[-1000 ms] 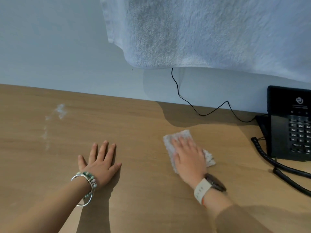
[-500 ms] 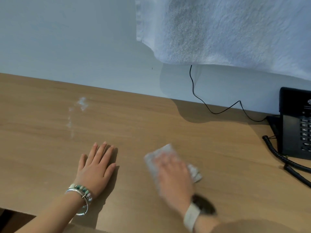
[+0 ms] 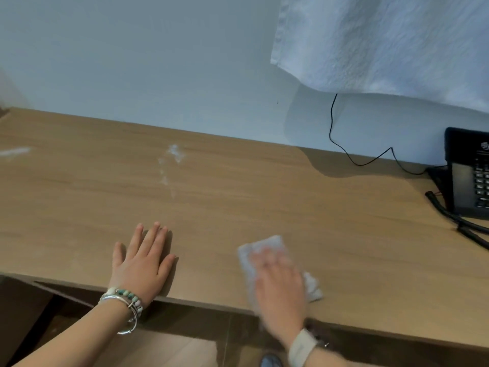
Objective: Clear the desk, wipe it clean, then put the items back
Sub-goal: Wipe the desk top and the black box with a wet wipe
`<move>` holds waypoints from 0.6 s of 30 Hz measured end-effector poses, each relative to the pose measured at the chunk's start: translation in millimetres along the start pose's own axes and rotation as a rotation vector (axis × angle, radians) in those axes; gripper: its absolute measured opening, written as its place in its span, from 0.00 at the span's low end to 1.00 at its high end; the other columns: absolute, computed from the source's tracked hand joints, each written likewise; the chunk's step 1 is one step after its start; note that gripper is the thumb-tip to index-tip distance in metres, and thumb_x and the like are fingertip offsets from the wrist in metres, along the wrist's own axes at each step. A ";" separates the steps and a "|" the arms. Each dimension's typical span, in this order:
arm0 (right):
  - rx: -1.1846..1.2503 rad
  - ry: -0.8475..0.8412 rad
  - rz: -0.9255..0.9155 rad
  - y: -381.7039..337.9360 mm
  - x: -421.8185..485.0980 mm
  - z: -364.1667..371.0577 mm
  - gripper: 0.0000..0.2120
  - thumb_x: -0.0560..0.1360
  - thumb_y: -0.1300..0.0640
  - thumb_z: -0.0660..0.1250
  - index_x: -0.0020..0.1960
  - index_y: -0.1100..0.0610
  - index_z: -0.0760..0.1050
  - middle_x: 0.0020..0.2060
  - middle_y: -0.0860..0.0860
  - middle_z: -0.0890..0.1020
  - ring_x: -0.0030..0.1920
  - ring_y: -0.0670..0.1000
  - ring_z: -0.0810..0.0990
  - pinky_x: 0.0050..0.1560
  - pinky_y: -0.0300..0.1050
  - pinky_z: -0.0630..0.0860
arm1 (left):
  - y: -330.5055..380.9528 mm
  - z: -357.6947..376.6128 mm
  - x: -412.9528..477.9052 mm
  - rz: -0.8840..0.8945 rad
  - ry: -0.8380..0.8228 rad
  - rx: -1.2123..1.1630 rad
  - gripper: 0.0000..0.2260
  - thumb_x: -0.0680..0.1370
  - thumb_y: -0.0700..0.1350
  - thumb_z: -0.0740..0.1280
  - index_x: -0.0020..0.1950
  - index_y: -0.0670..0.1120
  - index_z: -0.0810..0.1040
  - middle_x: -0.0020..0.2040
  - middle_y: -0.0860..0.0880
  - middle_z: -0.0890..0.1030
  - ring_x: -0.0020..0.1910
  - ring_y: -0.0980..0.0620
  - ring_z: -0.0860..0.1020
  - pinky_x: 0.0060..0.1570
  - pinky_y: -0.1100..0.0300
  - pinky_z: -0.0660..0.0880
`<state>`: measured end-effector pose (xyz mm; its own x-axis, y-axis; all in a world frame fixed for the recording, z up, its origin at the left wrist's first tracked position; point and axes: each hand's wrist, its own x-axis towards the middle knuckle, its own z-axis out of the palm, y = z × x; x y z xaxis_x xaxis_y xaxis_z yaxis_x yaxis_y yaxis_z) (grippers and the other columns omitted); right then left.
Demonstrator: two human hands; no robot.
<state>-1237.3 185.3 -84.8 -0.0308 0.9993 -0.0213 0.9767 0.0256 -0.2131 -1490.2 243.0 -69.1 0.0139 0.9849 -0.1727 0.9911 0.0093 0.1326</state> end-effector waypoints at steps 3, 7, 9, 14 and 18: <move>0.035 -0.069 -0.233 -57.0 -19.4 -0.6 0.22 0.71 0.46 0.54 0.62 0.43 0.74 0.59 0.41 0.79 0.59 0.46 0.79 0.56 0.46 0.76 | -26.7 -2.4 -5.6 -0.093 -0.021 0.006 0.27 0.80 0.60 0.46 0.77 0.53 0.44 0.77 0.54 0.41 0.76 0.50 0.38 0.72 0.45 0.44; -0.107 -0.036 0.072 -3.3 4.8 -6.4 0.25 0.74 0.50 0.49 0.69 0.47 0.65 0.63 0.48 0.77 0.61 0.51 0.77 0.59 0.46 0.73 | -50.2 -5.9 -7.0 -0.114 -0.072 0.003 0.28 0.80 0.60 0.44 0.77 0.53 0.42 0.77 0.53 0.41 0.76 0.50 0.39 0.73 0.45 0.43; -0.055 -0.053 0.340 11.2 18.1 -17.8 0.24 0.80 0.49 0.43 0.76 0.47 0.53 0.75 0.48 0.60 0.74 0.52 0.60 0.69 0.50 0.61 | -56.3 -6.1 -9.3 -0.093 -0.083 0.003 0.27 0.80 0.60 0.44 0.77 0.53 0.41 0.77 0.52 0.40 0.76 0.50 0.38 0.73 0.45 0.42; 0.008 -0.018 0.069 -95.1 23.9 6.3 0.27 0.76 0.47 0.42 0.73 0.46 0.63 0.73 0.44 0.60 0.72 0.52 0.65 0.66 0.54 0.66 | -66.6 -7.8 -10.6 -0.035 -0.083 -0.018 0.25 0.81 0.57 0.44 0.77 0.54 0.40 0.77 0.54 0.40 0.76 0.51 0.38 0.73 0.48 0.41; 0.077 -0.278 -0.344 -156.0 29.2 14.9 0.24 0.81 0.46 0.41 0.77 0.44 0.46 0.76 0.43 0.46 0.76 0.49 0.42 0.73 0.51 0.41 | -79.8 -11.5 -8.4 -0.037 -0.100 -0.018 0.25 0.82 0.56 0.45 0.77 0.54 0.42 0.77 0.54 0.41 0.76 0.51 0.39 0.73 0.49 0.42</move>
<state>-1393.7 210.1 -66.7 -0.4173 0.8873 -0.1963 0.8814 0.3426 -0.3254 -1571.0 236.0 -66.9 -0.0090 0.9616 -0.2742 0.9887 0.0496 0.1414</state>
